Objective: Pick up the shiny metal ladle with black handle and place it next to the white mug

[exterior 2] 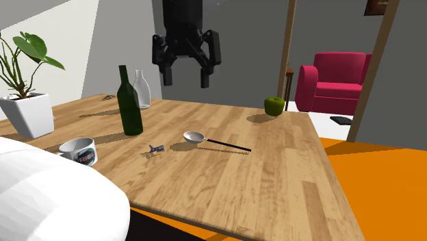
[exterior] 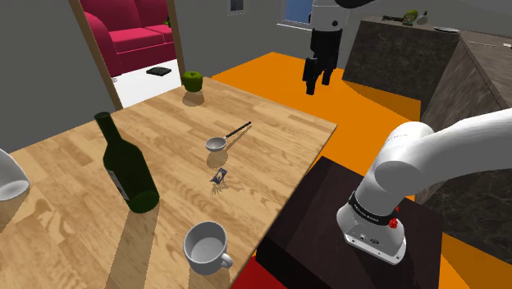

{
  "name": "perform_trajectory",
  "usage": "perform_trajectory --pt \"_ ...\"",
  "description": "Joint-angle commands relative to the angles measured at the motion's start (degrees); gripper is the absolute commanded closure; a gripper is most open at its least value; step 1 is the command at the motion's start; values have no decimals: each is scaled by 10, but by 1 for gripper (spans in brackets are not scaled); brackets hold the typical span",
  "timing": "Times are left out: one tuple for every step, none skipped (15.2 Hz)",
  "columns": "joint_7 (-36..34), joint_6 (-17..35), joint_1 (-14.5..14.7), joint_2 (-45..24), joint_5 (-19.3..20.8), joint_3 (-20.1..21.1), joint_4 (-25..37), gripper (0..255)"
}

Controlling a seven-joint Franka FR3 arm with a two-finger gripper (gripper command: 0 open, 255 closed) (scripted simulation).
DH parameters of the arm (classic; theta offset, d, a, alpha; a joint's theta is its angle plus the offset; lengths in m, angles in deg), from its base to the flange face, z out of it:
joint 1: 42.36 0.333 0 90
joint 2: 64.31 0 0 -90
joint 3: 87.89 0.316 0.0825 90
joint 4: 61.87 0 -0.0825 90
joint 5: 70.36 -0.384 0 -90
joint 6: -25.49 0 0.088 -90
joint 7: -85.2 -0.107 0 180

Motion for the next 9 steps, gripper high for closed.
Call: perform_trajectory --pt "0 0 0 0 0 0 0 0" --pt "-29 19 -3 -4 -10 11 -12 0" --pt "-58 39 -7 -9 -19 22 -23 0" --pt "-87 59 -10 -16 -29 33 -32 0" --pt "-116 79 -13 -24 -38 45 -41 0" --pt "-144 100 -16 -34 -46 56 -48 0" --pt "-172 122 -20 -45 -54 67 -55 0" --pt "-200 143 -23 -57 -61 78 -60 0" --pt "-228 165 -26 -70 -68 89 -64 0"
